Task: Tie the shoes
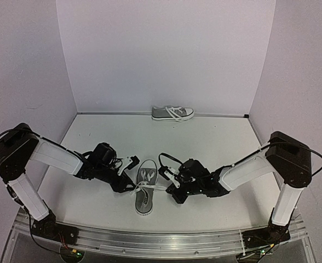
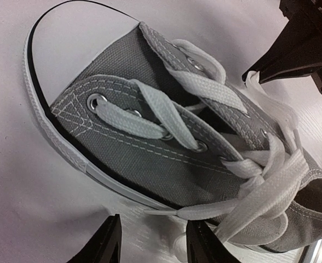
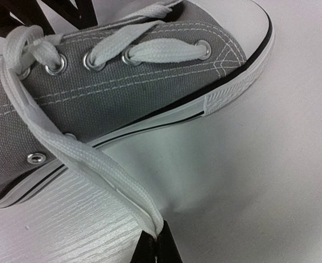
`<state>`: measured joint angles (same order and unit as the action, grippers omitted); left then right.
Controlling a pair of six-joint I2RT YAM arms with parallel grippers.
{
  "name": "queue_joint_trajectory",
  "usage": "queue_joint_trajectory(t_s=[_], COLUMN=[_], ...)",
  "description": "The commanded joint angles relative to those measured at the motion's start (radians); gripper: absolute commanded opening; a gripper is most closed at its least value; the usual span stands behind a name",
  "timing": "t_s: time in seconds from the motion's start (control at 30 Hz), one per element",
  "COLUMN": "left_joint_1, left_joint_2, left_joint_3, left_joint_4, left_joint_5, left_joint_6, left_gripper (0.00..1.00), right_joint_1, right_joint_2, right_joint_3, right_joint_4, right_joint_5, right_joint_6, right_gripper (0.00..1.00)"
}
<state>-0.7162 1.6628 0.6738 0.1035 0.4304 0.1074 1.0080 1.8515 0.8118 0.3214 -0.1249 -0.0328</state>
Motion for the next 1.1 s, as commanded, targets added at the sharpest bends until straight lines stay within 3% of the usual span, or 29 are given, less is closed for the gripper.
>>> queue_joint_trajectory(t_s=[0.0,0.2,0.47,0.6,1.07], left_joint_1=[-0.001,-0.01,-0.01,-0.009,0.044], left_joint_2=[0.032,0.057,0.02,-0.041,-0.26], left_joint_3=[0.067,0.086,0.065,0.025,-0.069], left_joint_4=[0.028,0.031,0.039,0.033,-0.044], left_joint_5=[0.045,0.086,0.118,0.056,-0.357], left_joint_6=[0.026,0.05,0.043,0.006,-0.246], left_gripper=[0.45,0.46,0.17,0.01,0.0], right_joint_1=[-0.006,-0.006,-0.006,-0.005,-0.021], right_joint_2=[0.016,0.02,0.015,-0.003,-0.114], right_joint_3=[0.032,0.032,0.031,0.023,-0.036], right_joint_4=[0.0,-0.004,-0.008,-0.01,-0.02], right_joint_5=[0.003,0.006,0.007,0.008,0.036], right_joint_6=[0.008,0.007,0.009,0.014,0.098], right_gripper=[0.0,0.0,0.0,0.0,0.0])
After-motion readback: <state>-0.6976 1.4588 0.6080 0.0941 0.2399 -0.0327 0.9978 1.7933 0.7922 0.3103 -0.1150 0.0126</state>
